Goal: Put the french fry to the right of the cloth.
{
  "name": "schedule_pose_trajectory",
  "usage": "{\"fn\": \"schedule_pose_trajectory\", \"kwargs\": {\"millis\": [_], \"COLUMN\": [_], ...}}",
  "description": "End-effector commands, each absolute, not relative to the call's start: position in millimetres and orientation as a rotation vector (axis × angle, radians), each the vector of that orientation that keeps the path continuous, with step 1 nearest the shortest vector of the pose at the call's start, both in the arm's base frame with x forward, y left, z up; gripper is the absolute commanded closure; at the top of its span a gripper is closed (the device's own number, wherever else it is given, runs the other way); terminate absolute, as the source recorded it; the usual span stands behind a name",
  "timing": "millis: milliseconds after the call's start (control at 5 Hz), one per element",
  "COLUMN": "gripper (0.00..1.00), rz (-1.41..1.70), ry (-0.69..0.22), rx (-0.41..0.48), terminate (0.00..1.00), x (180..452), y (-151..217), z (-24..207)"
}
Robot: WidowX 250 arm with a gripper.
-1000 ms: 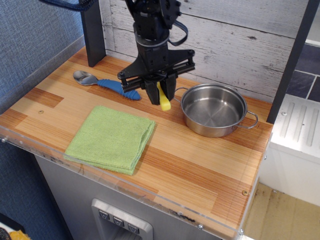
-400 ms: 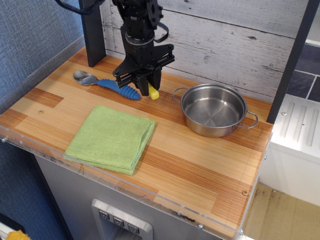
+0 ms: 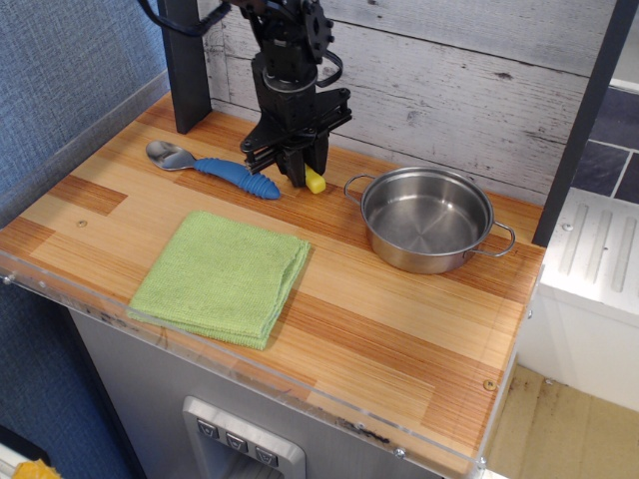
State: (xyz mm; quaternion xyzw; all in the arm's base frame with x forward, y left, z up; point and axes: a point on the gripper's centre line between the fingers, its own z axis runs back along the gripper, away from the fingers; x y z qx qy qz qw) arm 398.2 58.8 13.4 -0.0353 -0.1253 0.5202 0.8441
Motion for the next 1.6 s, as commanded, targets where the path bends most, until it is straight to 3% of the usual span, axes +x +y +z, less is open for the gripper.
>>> {"fn": "schedule_pose_trajectory", "kwargs": {"millis": [0,600,1000,1400], "gripper": [0.00,0.00,0.00,0.00], "rz": [1.100,1.092,1.105,1.105], "ry": [-0.245,-0.239,-0.339,-0.422], "rx": [-0.096,-0.092,-0.148,-0.185], "terminate": [0.00,0.00,0.00,0.00], "x": [405,400,398,377], "y": [49,43,48,49], "z": [16,23,68,111]}}
